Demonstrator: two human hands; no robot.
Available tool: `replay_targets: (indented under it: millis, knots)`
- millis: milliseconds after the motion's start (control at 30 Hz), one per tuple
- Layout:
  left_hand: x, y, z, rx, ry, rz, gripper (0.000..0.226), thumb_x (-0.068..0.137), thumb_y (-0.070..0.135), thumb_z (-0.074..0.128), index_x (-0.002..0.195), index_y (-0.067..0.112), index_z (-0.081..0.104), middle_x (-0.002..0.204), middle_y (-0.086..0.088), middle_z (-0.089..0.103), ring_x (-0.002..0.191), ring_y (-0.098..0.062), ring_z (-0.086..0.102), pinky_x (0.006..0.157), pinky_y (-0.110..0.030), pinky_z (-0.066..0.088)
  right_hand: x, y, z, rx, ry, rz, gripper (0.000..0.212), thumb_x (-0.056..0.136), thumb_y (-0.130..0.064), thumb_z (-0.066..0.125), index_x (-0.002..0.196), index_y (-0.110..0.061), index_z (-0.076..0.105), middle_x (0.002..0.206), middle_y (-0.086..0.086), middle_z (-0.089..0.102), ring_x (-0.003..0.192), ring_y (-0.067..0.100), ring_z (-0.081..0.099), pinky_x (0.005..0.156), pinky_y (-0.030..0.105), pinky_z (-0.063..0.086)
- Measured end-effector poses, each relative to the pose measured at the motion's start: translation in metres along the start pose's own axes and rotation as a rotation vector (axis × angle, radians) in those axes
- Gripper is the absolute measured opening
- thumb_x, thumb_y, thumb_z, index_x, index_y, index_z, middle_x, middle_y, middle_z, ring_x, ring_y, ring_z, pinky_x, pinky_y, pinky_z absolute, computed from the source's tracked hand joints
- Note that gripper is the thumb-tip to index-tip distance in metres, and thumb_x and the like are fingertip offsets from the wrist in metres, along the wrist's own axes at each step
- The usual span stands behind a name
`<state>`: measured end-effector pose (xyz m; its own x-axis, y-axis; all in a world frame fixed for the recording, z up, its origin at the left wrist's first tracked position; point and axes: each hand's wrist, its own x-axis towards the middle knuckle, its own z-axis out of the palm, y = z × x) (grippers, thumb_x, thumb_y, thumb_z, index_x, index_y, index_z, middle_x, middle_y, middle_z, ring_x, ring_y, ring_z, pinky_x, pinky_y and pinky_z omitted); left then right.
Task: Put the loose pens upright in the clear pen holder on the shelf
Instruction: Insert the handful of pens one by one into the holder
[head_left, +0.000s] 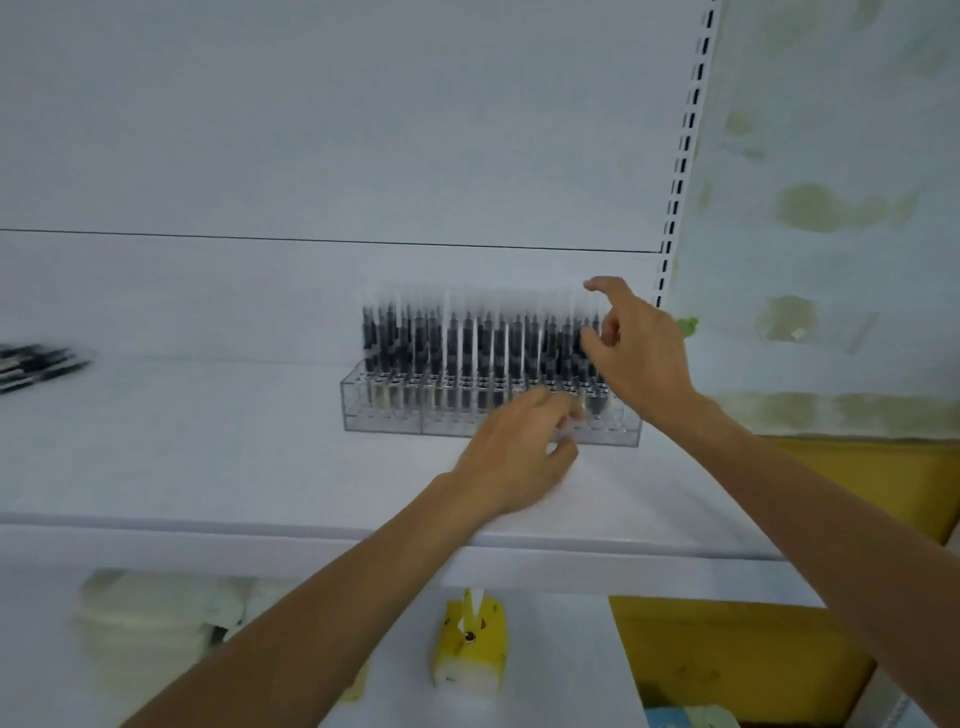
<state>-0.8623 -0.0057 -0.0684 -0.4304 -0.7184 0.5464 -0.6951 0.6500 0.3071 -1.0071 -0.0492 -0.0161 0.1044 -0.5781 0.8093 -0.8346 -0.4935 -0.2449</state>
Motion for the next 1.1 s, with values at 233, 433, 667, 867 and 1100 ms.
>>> replay_targets:
  millis: [233, 433, 667, 867, 1100]
  knots:
    - [-0.070, -0.086, -0.094, 0.113, 0.108, -0.180, 0.018, 0.087, 0.016, 0.054, 0.104, 0.014, 0.061, 0.098, 0.000, 0.057, 0.087, -0.018, 0.056, 0.080, -0.034, 0.046, 0.001, -0.121, 0.056, 0.150, -0.156, -0.169, 0.030, 0.088, -0.014, 0.059, 0.117, -0.011, 0.057, 0.078, -0.005, 0.053, 0.067, 0.014, 0.048, 0.063, 0.031, 0.043]
    - [-0.170, -0.171, -0.200, 0.207, 0.186, -0.462, 0.013, 0.087, 0.014, 0.055, 0.096, 0.020, 0.062, 0.090, 0.009, 0.055, 0.074, -0.003, 0.053, 0.072, -0.022, 0.042, -0.014, -0.244, 0.122, 0.308, -0.284, -0.177, 0.028, 0.089, -0.023, 0.057, 0.117, -0.021, 0.055, 0.088, -0.009, 0.056, 0.071, 0.009, 0.047, 0.067, 0.025, 0.038]
    - [-0.267, -0.231, -0.301, 0.242, 0.286, -0.570, 0.014, 0.086, 0.010, 0.056, 0.088, 0.023, 0.060, 0.082, 0.016, 0.054, 0.072, 0.002, 0.052, 0.067, -0.018, 0.041, -0.019, -0.366, 0.194, 0.408, -0.380, -0.087, 0.026, 0.091, -0.023, 0.054, 0.117, -0.018, 0.054, 0.095, -0.005, 0.063, 0.078, 0.010, 0.050, 0.072, 0.024, 0.036]
    - [-0.326, -0.276, -0.350, 0.206, 0.233, -0.670, 0.014, 0.087, 0.010, 0.056, 0.092, 0.022, 0.058, 0.090, 0.005, 0.060, 0.076, -0.005, 0.055, 0.068, -0.017, 0.044, -0.013, -0.446, 0.253, 0.489, -0.568, 0.007, 0.023, 0.090, -0.022, 0.055, 0.112, -0.017, 0.057, 0.092, -0.005, 0.059, 0.082, 0.013, 0.053, 0.072, 0.024, 0.036]
    - [-0.333, -0.336, -0.367, 0.138, 0.252, -0.724, 0.011, 0.089, 0.012, 0.055, 0.096, 0.018, 0.060, 0.088, 0.004, 0.061, 0.077, -0.010, 0.056, 0.066, -0.013, 0.042, 0.013, -0.487, 0.314, 0.534, -0.636, 0.044, 0.018, 0.088, -0.018, 0.057, 0.106, -0.014, 0.058, 0.090, -0.002, 0.058, 0.084, 0.017, 0.054, 0.074, 0.026, 0.040]
